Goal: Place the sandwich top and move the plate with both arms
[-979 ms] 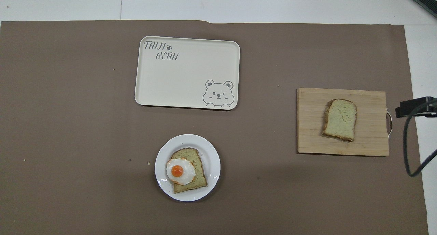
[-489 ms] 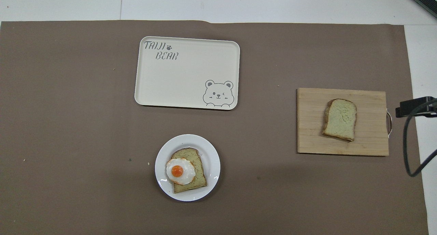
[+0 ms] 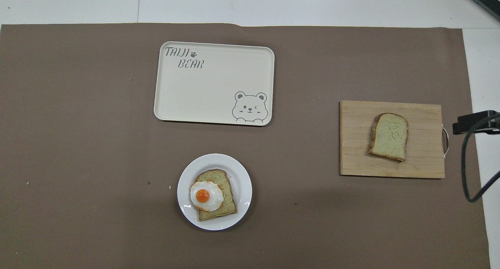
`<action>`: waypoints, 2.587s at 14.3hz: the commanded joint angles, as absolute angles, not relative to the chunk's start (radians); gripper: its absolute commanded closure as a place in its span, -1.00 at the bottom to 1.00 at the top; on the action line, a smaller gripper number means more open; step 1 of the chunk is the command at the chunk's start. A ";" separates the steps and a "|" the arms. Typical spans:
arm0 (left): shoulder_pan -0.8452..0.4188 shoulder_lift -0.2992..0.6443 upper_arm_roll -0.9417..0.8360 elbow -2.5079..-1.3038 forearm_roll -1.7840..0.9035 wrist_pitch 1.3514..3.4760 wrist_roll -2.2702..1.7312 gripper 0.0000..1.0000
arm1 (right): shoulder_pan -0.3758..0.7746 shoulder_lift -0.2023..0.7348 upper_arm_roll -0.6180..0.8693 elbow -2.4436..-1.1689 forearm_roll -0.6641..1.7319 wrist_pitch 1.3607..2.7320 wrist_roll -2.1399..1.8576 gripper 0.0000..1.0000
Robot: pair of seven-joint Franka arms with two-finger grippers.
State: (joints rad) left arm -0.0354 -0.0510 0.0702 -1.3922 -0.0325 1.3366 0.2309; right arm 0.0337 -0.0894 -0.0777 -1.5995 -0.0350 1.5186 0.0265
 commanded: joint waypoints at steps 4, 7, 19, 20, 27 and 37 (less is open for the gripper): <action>-0.044 -0.089 0.072 -1.439 -0.041 1.330 0.213 -1.00 | 0.026 -0.107 -0.075 -1.617 -0.041 1.511 0.021 -1.00; -0.044 -0.089 0.072 -1.439 -0.041 1.331 0.213 -1.00 | 0.026 -0.107 -0.078 -1.618 -0.041 1.513 0.021 -1.00; -0.044 -0.089 0.071 -1.439 -0.041 1.335 0.215 -1.00 | 0.022 -0.114 -0.083 -1.644 -0.040 1.523 0.014 -1.00; -0.044 -0.089 0.071 -1.439 -0.041 1.335 0.215 -1.00 | 0.008 -0.114 -0.083 -1.651 -0.006 1.525 0.012 -1.00; -0.044 -0.089 0.071 -1.439 -0.041 1.335 0.215 -1.00 | -0.011 -0.098 -0.083 -1.772 0.066 1.664 -0.020 -1.00; -0.046 -0.089 0.069 -1.439 -0.041 1.336 0.212 -1.00 | -0.098 0.129 -0.083 -1.848 0.156 1.985 -0.252 -1.00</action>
